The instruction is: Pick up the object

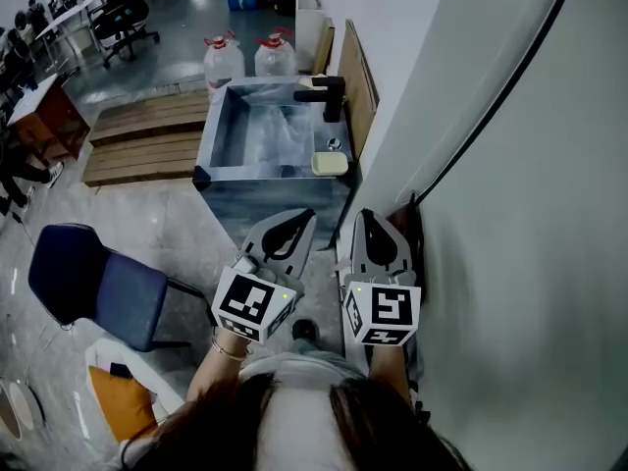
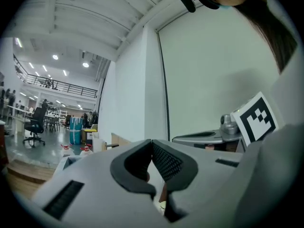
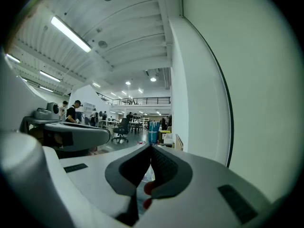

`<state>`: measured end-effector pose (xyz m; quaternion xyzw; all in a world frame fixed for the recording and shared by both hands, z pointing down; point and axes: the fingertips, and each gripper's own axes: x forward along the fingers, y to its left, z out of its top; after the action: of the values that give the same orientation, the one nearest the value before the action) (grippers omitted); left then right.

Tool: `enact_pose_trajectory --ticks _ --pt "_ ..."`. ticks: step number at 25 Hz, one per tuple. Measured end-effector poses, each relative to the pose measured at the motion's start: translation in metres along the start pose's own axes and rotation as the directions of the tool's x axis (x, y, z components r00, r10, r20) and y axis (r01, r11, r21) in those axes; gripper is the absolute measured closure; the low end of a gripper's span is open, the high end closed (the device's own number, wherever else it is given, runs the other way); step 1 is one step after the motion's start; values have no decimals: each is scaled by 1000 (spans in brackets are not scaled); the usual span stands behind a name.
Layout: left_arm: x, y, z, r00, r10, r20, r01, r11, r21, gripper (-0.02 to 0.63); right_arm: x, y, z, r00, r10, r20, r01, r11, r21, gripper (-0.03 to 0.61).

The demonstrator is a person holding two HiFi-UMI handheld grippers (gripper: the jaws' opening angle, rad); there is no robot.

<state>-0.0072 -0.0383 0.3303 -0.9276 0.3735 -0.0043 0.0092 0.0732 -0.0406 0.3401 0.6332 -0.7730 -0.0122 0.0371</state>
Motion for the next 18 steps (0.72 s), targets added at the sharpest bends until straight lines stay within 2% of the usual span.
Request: enact_pose_trajectory --ticks 8,18 --pt "36 10 -4 999 37 -10 -37 999 9 606 32 -26 -8 1000 30 2 -30 999 -37 554" --pt "60 21 -14 998 58 -30 -58 998 10 606 62 -44 -22 998 58 -16 -58 998 -9 553"
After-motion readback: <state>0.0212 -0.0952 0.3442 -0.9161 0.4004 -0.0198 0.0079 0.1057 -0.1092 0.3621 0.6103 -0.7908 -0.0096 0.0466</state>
